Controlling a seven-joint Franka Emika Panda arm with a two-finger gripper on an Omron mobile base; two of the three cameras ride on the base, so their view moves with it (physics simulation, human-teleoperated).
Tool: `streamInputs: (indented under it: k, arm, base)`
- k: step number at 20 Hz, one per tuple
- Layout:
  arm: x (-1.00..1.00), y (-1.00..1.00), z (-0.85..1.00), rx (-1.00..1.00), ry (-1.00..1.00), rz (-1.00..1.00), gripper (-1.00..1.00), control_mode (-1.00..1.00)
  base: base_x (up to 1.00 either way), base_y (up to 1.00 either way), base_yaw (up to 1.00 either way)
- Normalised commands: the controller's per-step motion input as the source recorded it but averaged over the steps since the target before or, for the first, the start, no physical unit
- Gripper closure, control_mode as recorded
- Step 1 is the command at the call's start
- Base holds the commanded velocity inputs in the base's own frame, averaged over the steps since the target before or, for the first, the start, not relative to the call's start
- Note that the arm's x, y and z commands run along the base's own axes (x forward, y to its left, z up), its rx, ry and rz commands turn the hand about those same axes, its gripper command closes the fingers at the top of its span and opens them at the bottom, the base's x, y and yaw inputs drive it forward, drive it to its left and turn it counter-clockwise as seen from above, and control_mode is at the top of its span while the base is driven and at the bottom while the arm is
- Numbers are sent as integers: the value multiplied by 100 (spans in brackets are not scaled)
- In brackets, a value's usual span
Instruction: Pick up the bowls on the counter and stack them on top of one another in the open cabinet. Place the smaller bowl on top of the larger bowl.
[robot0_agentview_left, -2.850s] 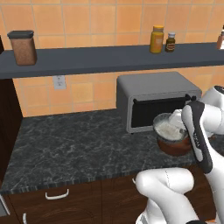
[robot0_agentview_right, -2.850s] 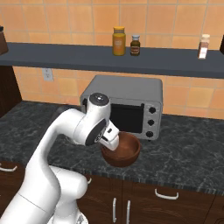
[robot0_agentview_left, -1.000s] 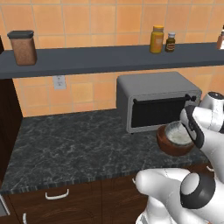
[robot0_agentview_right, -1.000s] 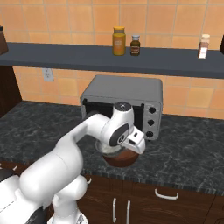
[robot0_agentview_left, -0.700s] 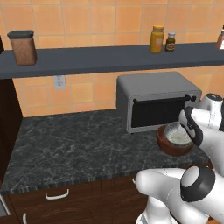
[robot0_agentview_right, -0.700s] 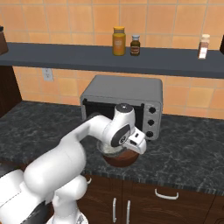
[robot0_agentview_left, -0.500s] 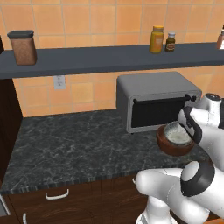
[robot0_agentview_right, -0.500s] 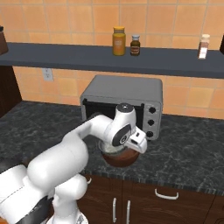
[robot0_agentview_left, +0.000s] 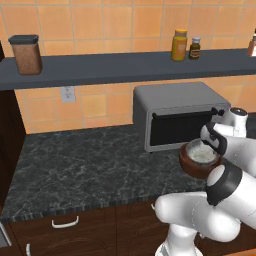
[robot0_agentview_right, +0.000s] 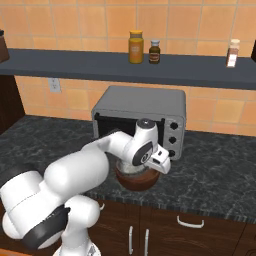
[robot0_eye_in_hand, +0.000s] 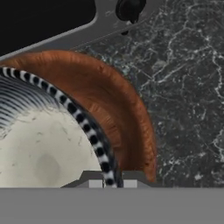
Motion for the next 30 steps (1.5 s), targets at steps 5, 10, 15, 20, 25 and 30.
streamInputs:
  k: [5, 10, 15, 20, 25, 30]
  arm:
    - [0, 0, -35, -7, 0, 0, 100, -100]
    - [0, 1, 3, -2, -2, 0, -100, -100]
    - [-3, -3, 47, 0, -1, 0, -100, -100]
    - [-12, -41, 25, 3, 0, 0, -100, -100]
    - [-1, -23, -17, 4, 0, 4, -100, -100]
    - [5, -2, -27, 8, 1, 5, -100, -100]
  base:
    - [0, 0, 0]
    - [0, 0, 0]
    - [0, 0, 0]
    - [0, 0, 0]
    - [0, 0, 0]
    - [0, 0, 0]
